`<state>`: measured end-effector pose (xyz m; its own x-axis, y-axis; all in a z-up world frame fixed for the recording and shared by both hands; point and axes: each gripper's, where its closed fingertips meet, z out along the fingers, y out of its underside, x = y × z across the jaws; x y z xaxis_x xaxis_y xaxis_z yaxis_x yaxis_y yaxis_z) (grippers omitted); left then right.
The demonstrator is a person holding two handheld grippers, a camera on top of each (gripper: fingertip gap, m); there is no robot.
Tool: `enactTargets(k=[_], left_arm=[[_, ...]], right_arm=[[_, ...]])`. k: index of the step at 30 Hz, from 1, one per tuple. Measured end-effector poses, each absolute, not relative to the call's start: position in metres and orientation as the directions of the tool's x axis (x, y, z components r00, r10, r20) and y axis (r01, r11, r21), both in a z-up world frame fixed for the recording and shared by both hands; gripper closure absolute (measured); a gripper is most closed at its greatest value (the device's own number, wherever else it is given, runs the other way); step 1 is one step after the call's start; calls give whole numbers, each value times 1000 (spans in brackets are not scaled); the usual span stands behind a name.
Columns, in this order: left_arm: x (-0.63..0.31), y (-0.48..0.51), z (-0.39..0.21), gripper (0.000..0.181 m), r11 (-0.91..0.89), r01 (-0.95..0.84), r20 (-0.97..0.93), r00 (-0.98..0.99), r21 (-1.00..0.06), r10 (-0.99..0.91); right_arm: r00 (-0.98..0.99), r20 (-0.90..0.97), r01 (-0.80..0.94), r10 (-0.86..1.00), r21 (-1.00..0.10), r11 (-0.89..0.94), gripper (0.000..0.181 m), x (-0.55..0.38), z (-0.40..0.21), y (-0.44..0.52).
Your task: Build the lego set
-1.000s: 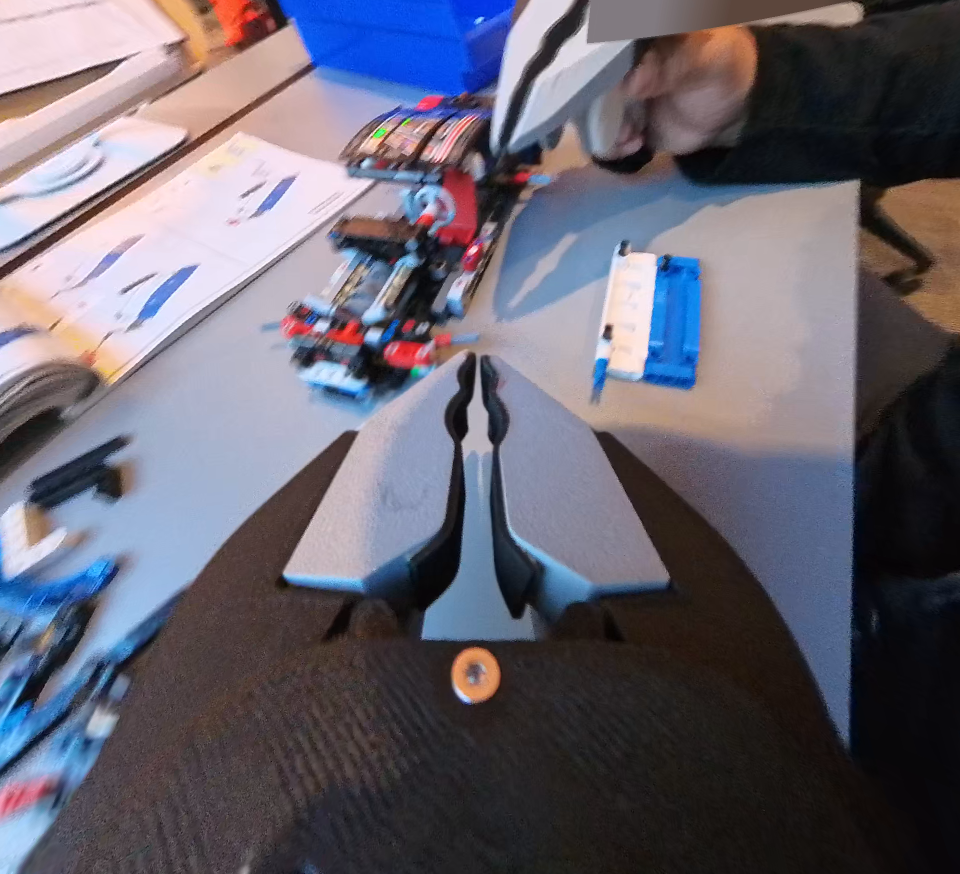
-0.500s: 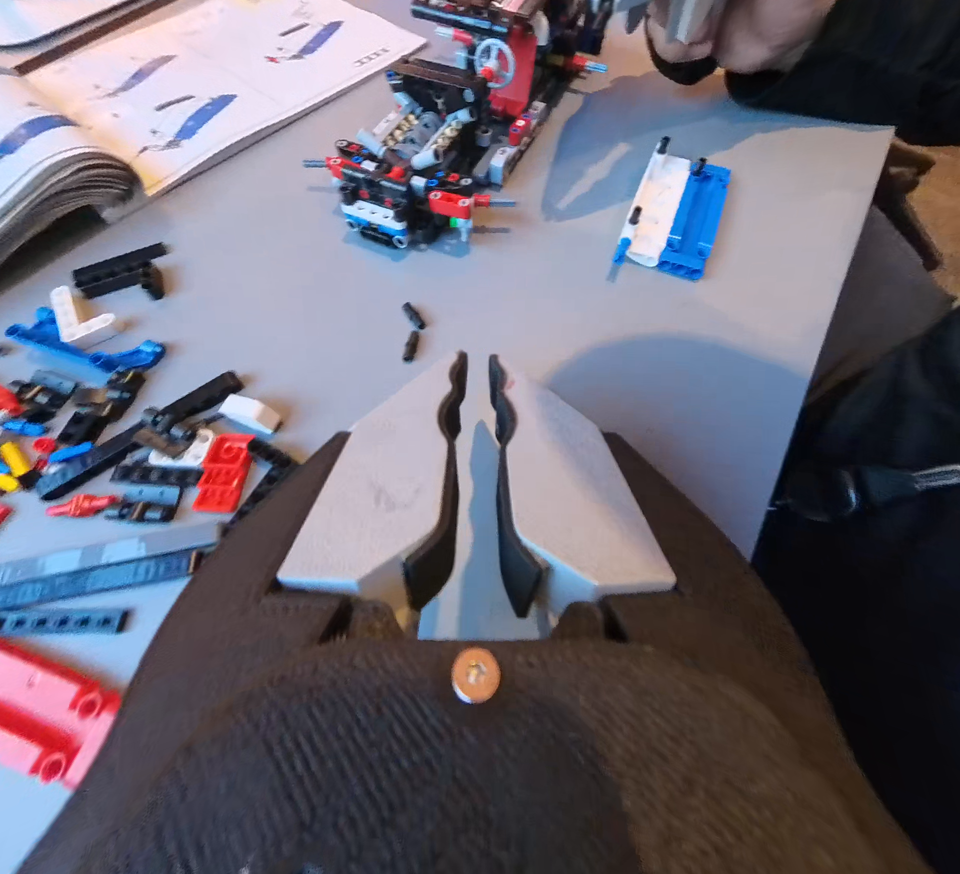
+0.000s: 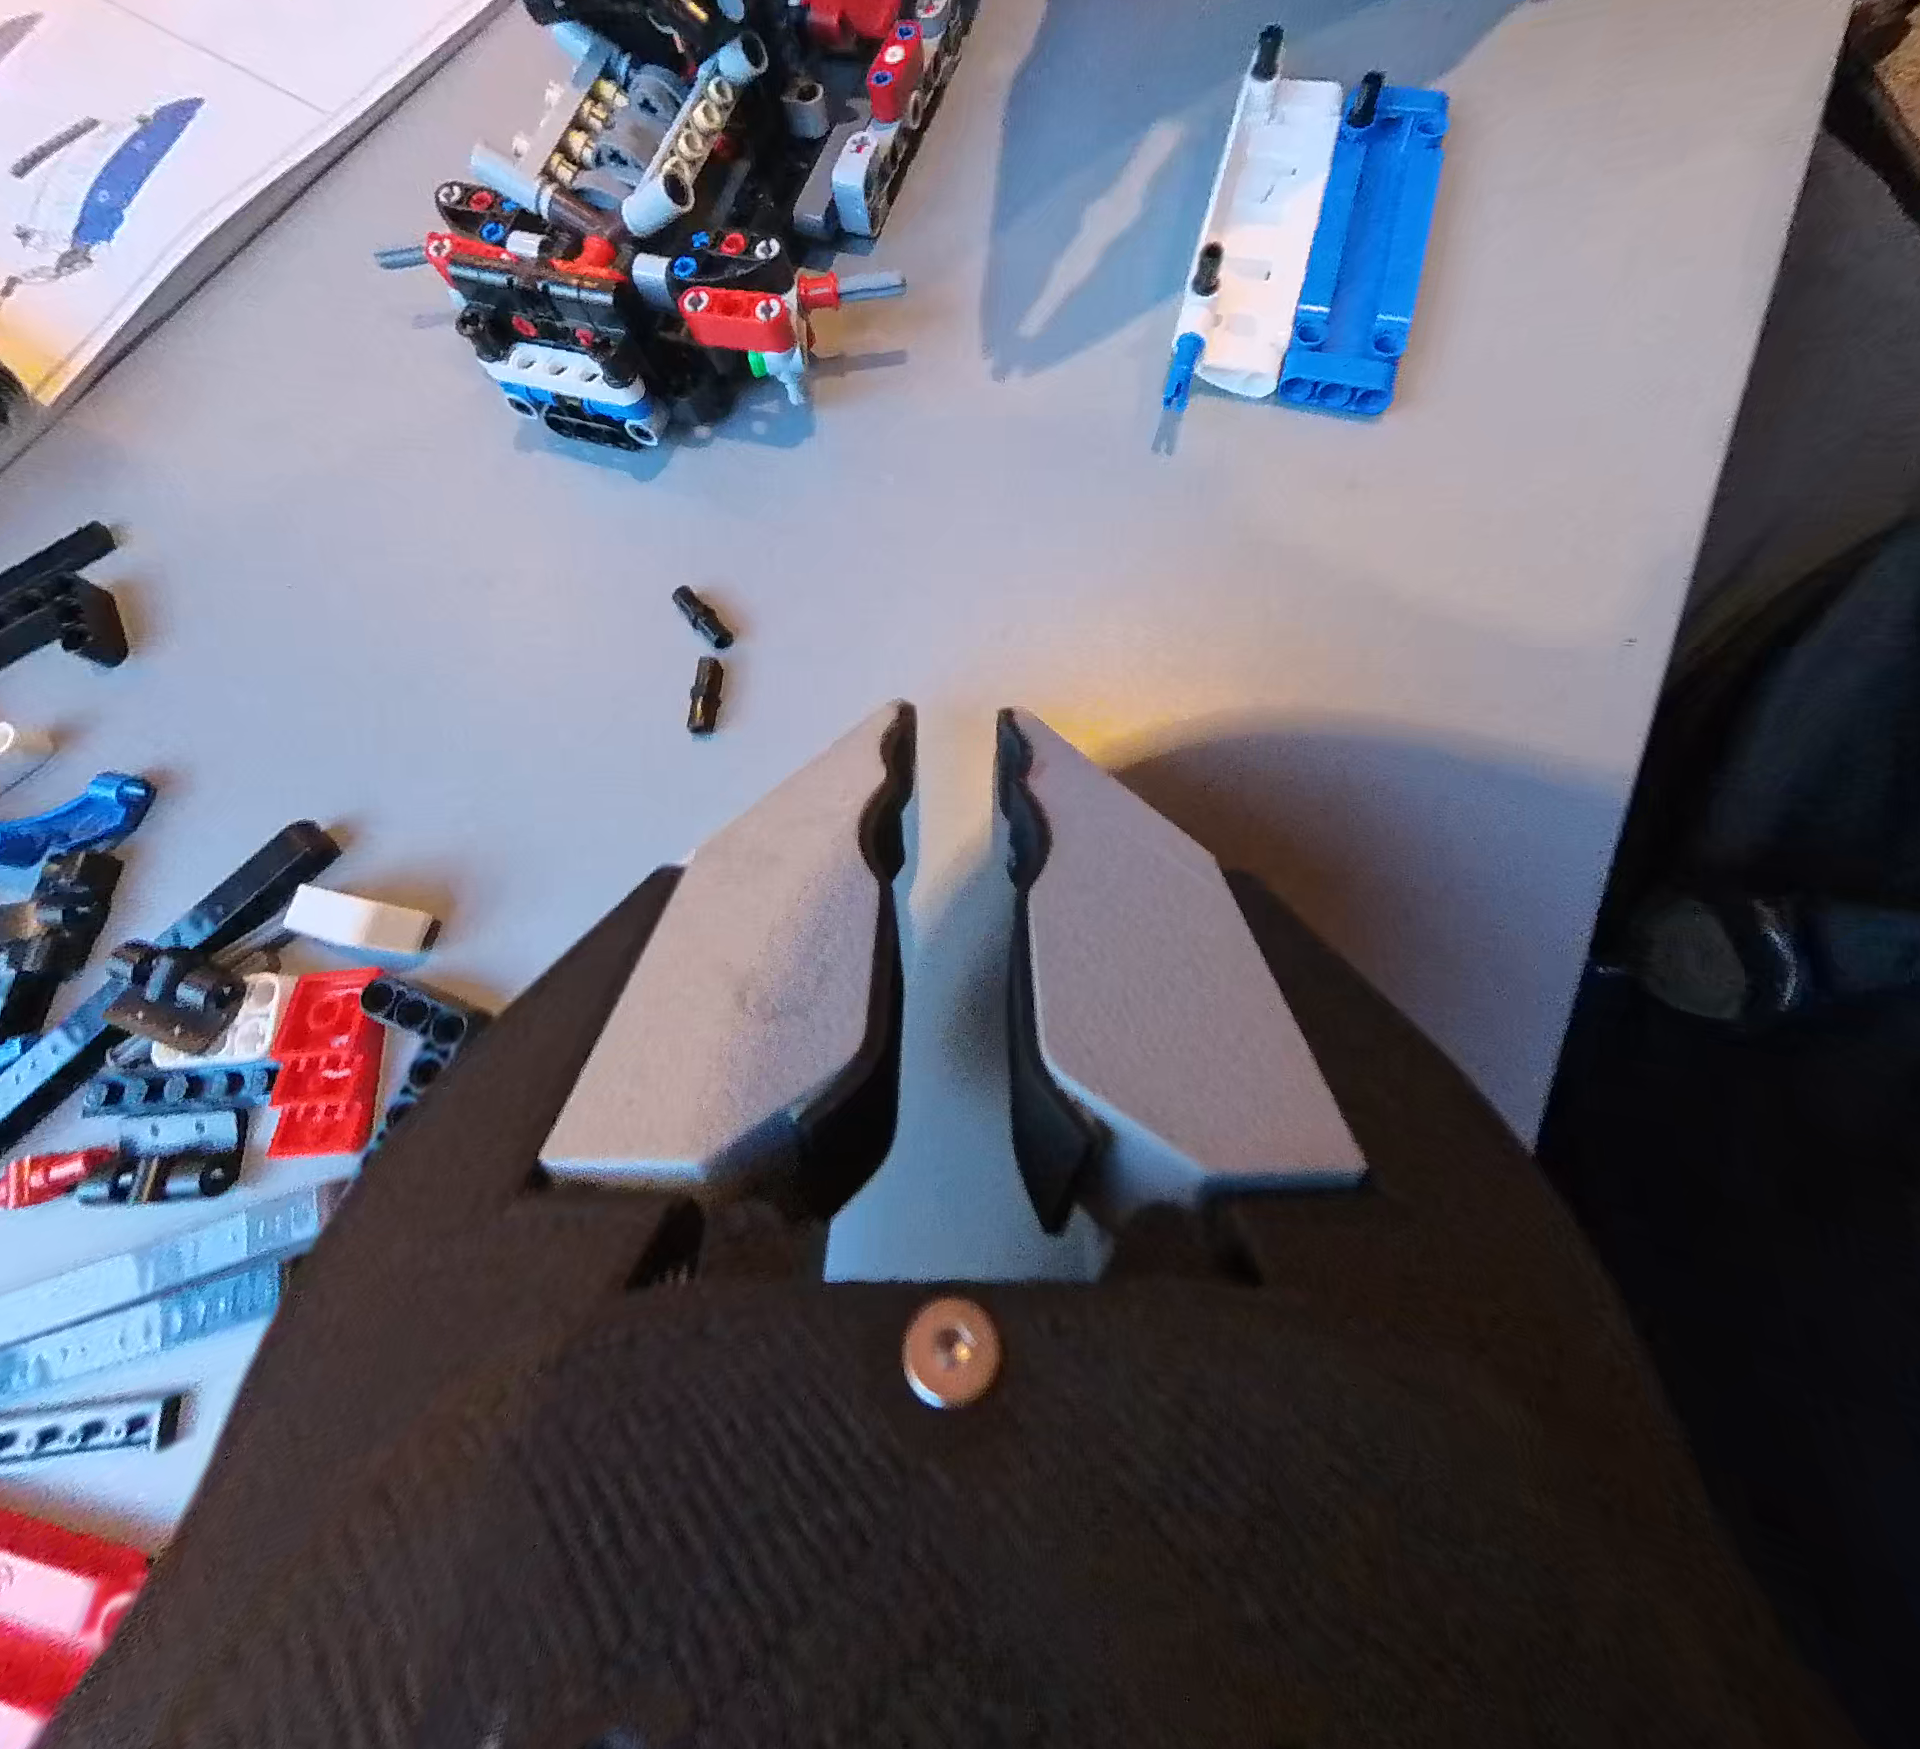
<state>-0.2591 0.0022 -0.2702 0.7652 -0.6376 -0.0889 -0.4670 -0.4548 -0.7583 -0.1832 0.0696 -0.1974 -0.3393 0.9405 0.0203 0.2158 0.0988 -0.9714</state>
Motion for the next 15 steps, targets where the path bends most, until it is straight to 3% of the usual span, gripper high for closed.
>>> enactTargets(k=[9, 15], left_arm=[[-241, 29, -249, 176, -313, -466, -188, 755, -828, -628], [-213, 50, -229, 167, -190, -491, -286, 734, -850, -616]], right_arm=[[-370, 63, 181, 927, -974, 138, 179, -199, -190, 47], [-361, 10, 214, 933, -972, 94, 179, -205, -193, 44]])
